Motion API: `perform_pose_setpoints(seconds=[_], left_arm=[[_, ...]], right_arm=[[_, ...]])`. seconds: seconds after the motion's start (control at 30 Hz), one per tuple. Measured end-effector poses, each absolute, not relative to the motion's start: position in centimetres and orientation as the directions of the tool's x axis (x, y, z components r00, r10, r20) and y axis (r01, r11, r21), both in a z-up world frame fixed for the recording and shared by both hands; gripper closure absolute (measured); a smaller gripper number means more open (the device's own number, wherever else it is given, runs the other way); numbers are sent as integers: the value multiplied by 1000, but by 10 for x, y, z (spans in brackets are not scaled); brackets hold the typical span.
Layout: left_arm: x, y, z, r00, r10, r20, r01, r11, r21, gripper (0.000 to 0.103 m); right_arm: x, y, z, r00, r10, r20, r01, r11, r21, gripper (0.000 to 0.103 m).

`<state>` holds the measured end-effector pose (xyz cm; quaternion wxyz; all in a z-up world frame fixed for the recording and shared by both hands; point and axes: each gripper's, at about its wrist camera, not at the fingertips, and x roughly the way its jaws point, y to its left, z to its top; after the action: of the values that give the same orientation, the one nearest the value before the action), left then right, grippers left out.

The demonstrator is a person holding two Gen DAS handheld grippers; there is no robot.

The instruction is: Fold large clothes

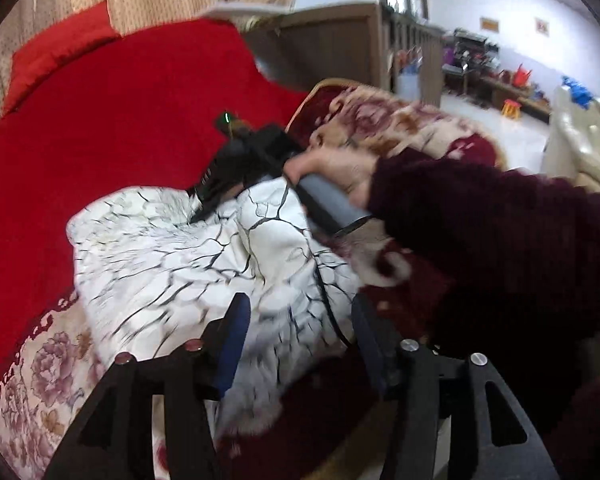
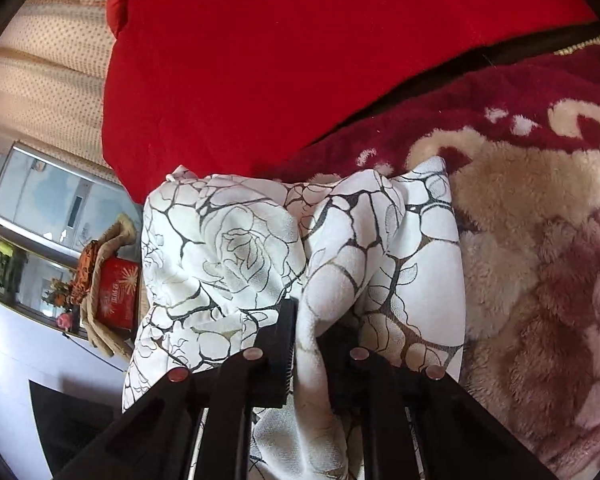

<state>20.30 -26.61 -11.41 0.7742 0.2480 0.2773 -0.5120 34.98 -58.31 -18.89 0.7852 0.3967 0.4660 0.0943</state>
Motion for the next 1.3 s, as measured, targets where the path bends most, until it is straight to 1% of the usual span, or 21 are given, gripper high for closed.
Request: perform_pose_setpoints(seconds=[0.07, 0.13, 0.2, 0.3, 0.37, 0.43, 0.53, 0.57, 0.67, 0.7, 0.73, 0.77, 0.8, 0.87, 0.9, 0.97, 1.03, 1.17, 1.2, 1.23, 1.3], left_arm=[[202, -246, -100, 358, -668, -652, 920, 372, 125, 41], [211, -228, -91, 436, -653, -620, 887, 427, 175, 37], [237, -215, -92, 494, -617, -613, 844, 509, 169, 37], [294, -197, -103, 516, -577, -634, 771, 635, 50, 37], [329, -188, -119, 484, -581, -654, 725, 685, -71, 37], [348, -198, -144, 436, -578, -690, 706, 695, -136, 37], [338, -208, -158, 483, -581, -656, 722, 687, -77, 37], [336, -211, -160, 487, -575, -658, 725, 686, -63, 38], [341, -205, -169, 450, -584, -675, 726, 680, -105, 40], [341, -206, -172, 444, -582, -682, 730, 676, -102, 41], [341, -210, -176, 438, -581, -686, 734, 671, -100, 47], [339, -217, -178, 432, -584, -687, 742, 664, -98, 49], [336, -222, -178, 445, -581, -682, 743, 664, -81, 49], [334, -228, -177, 456, -574, -680, 749, 660, -56, 49], [336, -229, -177, 451, -577, -681, 749, 660, -63, 49], [336, -233, -177, 456, -571, -683, 751, 658, -49, 49], [335, -235, -178, 476, -557, -680, 754, 657, -10, 49], [337, -232, -179, 487, -538, -688, 752, 658, 18, 49], [339, -231, -178, 480, -539, -692, 754, 657, 11, 49], [341, -229, -176, 472, -545, -693, 756, 654, 0, 48], [343, -223, -171, 460, -563, -687, 759, 650, -25, 47]], right_arm=[[348, -589, -191, 555, 528, -643, 227, 647, 728, 91], [343, -592, -192, 562, 529, -635, 220, 645, 732, 91], [341, -589, -192, 570, 527, -630, 213, 645, 733, 90], [338, -587, -192, 583, 523, -622, 195, 653, 732, 90], [338, -584, -193, 583, 517, -626, 191, 662, 724, 90], [337, -586, -192, 582, 514, -630, 187, 670, 719, 90], [337, -587, -193, 578, 517, -631, 197, 662, 723, 90], [337, -587, -190, 575, 511, -639, 209, 664, 719, 90], [331, -586, -178, 562, 478, -675, 243, 685, 687, 79], [326, -587, -171, 552, 444, -706, 268, 707, 654, 76], [318, -588, -160, 544, 389, -743, 298, 739, 605, 75], [309, -588, -149, 546, 334, -768, 316, 767, 558, 75], [296, -587, -134, 564, 278, -777, 327, 790, 520, 75], [278, -582, -111, 610, 228, -758, 324, 802, 502, 75], [265, -573, -92, 650, 225, -726, 282, 816, 505, 75], [246, -551, -72, 688, 260, -677, 192, 835, 516, 75], [231, -525, -63, 683, 289, -671, 131, 855, 502, 75], [207, -492, -86, 588, 292, -754, 162, 871, 463, 75], [202, -486, -96, 563, 271, -781, 174, 885, 432, 74], [196, -482, -113, 540, 198, -818, 211, 909, 359, 76], [189, -487, -138, 539, 173, -824, 229, 912, 341, 78]])
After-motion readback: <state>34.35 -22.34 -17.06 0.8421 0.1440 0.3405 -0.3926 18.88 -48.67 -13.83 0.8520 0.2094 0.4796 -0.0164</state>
